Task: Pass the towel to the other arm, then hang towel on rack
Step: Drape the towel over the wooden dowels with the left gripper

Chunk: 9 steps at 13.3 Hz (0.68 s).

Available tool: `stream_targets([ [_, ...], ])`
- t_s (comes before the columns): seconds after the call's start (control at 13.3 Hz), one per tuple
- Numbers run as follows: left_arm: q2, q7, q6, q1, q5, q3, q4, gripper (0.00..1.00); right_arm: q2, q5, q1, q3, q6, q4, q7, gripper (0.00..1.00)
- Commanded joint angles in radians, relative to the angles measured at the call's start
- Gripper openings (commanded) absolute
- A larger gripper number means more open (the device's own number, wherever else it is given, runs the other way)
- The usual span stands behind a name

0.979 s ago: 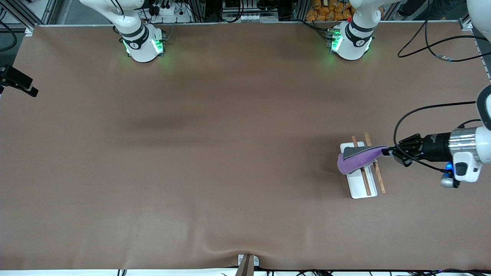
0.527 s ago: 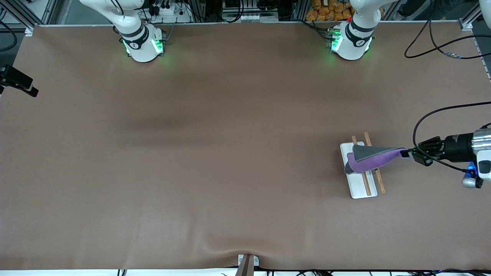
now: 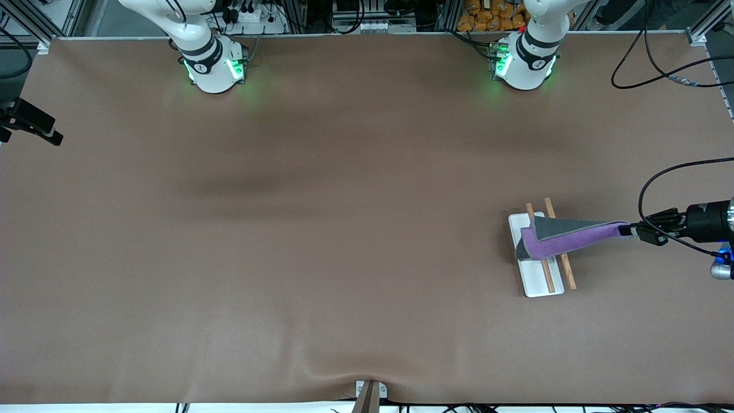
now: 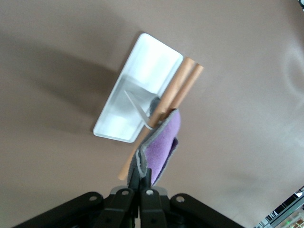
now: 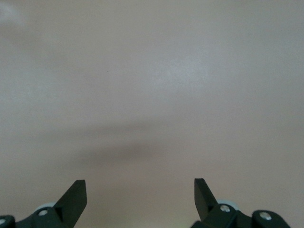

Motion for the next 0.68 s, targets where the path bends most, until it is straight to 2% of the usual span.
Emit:
stream_targets([
  [0.0, 0.025, 0.066, -0.01, 0.036, 0.013, -0.011, 0.005, 0.0, 0.005, -0.002, 0.001, 0.001, -0.005, 0.015, 0.001, 1.0],
  [0.38, 0.084, 0.164, -0.009, 0.086, 0.014, -0.011, 0.008, 0.0, 0.013, -0.005, 0.0, 0.001, -0.007, 0.009, 0.001, 1.0],
  [0.45, 0.093, 0.167, -0.009, 0.092, 0.014, -0.011, 0.008, 0.08, 0.014, -0.008, 0.0, 0.001, -0.005, 0.011, 0.001, 1.0],
  [0.53, 0.099, 0.167, -0.009, 0.097, 0.014, -0.011, 0.01, 0.28, 0.014, -0.011, 0.0, 0.001, -0.004, 0.011, 0.001, 1.0],
  [0.6, 0.101, 0.167, -0.009, 0.098, 0.014, -0.011, 0.011, 0.61, 0.016, -0.014, -0.003, 0.001, -0.005, 0.011, 0.001, 1.0],
])
